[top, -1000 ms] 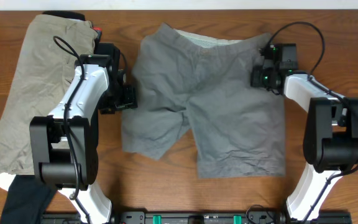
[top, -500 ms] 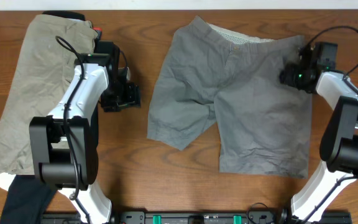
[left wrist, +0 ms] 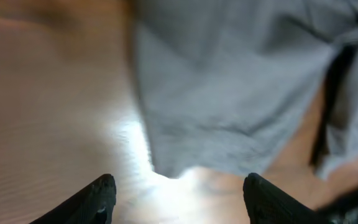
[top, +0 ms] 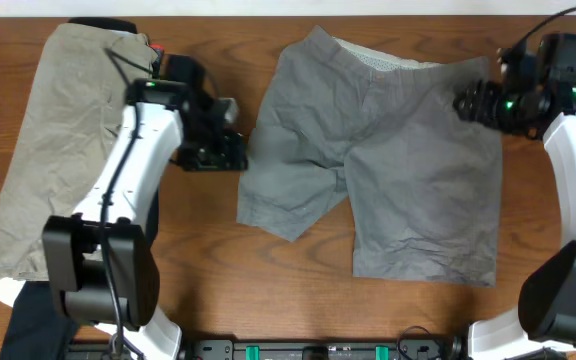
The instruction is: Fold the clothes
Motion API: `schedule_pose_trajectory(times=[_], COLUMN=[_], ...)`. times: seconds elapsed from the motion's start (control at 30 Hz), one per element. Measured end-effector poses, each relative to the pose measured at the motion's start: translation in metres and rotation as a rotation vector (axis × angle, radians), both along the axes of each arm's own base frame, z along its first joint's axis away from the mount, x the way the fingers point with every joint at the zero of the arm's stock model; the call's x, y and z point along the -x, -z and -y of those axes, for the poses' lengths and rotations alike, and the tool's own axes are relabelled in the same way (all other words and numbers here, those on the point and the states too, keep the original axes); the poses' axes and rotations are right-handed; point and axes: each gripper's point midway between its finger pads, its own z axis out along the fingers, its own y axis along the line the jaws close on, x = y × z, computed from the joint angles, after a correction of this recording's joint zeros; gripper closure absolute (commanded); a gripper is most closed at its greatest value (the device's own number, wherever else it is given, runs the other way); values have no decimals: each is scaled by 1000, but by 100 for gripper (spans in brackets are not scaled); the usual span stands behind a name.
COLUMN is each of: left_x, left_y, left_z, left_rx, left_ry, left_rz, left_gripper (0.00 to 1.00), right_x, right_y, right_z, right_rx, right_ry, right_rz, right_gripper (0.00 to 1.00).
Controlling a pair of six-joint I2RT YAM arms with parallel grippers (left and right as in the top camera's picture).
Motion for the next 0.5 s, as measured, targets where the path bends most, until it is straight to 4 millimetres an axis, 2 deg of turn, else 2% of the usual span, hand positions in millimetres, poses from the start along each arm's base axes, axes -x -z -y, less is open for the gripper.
schedule_pose_trajectory(times=[0.13, 0.23, 0.33, 0.5], left_x=[22, 33, 39, 33], left_y=[0, 5, 12, 30], left_z=[33, 45, 43, 27], left_rx=[2, -23, -66, -158], left_ry=[128, 198, 218, 172], left_rz=[-25, -31, -40, -21], left_gripper=[38, 42, 42, 42], right_x=[9, 9, 10, 11], right_y=[11, 11, 12, 13], right_z=[-2, -2, -2, -5], right_rx=[-3, 0, 4, 12], right_ry=[-13, -20, -29, -51], right_rz=[-53, -52, -54, -56], right_gripper=[33, 33, 32, 33])
